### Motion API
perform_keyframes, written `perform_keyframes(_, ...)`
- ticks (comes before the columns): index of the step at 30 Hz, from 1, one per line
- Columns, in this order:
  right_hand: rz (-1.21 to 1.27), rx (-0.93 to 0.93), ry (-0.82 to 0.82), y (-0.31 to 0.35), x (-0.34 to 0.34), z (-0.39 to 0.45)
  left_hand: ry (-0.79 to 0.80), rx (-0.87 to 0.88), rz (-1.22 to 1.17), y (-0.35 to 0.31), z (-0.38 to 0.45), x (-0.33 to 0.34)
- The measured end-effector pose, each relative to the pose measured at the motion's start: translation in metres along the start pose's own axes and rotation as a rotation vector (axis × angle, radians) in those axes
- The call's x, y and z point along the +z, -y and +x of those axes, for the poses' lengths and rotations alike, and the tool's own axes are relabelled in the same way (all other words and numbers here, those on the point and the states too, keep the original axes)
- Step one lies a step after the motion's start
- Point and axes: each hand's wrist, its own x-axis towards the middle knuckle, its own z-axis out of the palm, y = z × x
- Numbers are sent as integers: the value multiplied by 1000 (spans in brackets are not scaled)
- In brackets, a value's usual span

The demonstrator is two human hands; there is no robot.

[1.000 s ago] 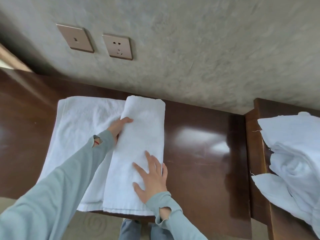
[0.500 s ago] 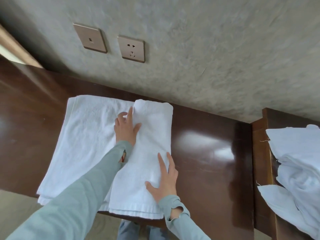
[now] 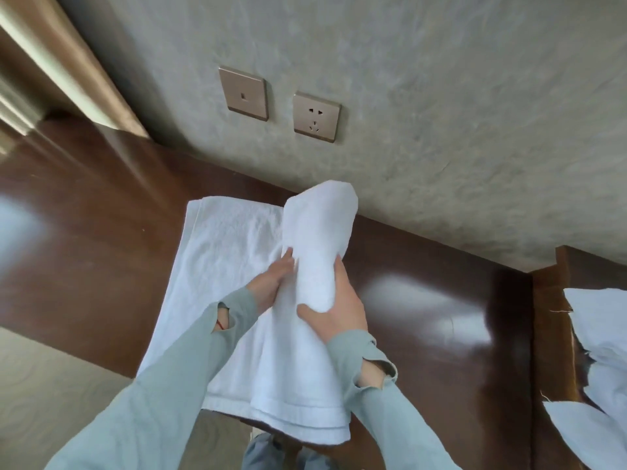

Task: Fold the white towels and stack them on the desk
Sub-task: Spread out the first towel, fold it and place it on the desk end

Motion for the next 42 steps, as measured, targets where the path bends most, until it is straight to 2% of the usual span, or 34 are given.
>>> perform_keyframes(2, -160, -134, 78, 26, 25, -2, 29, -69, -69, -9, -19, -25)
perform_keyframes(4, -250, -190, 216, 40, 63, 0, -22, -122, -298, -14, -33, -57)
perform_keyframes(7, -229, -246, 353, 49, 122, 11, -156, -44, -352, -14, -43, -102)
perform_keyframes(8, -193, -252, 397, 50, 137, 16, -216, -26, -307, -11, -44, -116)
perform_keyframes(11, -186, -333, 478, 46, 158, 30, -480, 52, 20, 0, -38, -151)
perform_keyframes(12, -236, -412, 424, 40, 159, 33, -532, 66, 67, 4, -35, -159)
perform_keyframes(15, -586, -706, 69, 11, 158, 52, -640, 39, 179, 8, -27, -167)
perform_keyframes(17, -770, -689, -32, -2, 157, 67, -639, 52, 262, 8, -20, -166)
perform_keyframes(21, -875, -620, 15, -3, 161, 79, -595, 152, 261, -2, -16, -163)
perform_keyframes(24, -831, -594, 61, 21, 156, 88, -695, 202, 297, -4, -11, -157)
perform_keyframes(27, -963, -667, 42, 54, 142, 125, -772, 229, 273, 0, -5, -150)
perform_keyframes(29, -1099, -734, 9, 63, 138, 151, -789, 243, 380, 6, 0, -152)
perform_keyframes(33, -1157, -695, -81, 51, 153, 166, -843, 133, 558, 5, 1, -155)
perform_keyframes(35, -1162, -677, -101, 53, 158, 165, -866, 22, 532, 4, -1, -150)
perform_keyframes(37, -1176, -697, -50, 66, 154, 169, -888, -98, 546, 10, -7, -142)
perform_keyframes(40, -1189, -760, 5, 78, 138, 186, -944, -194, 502, 19, -11, -138)
perform_keyframes(42, -1199, -737, -15, 75, 135, 192, -914, -219, 465, 17, -10, -142)
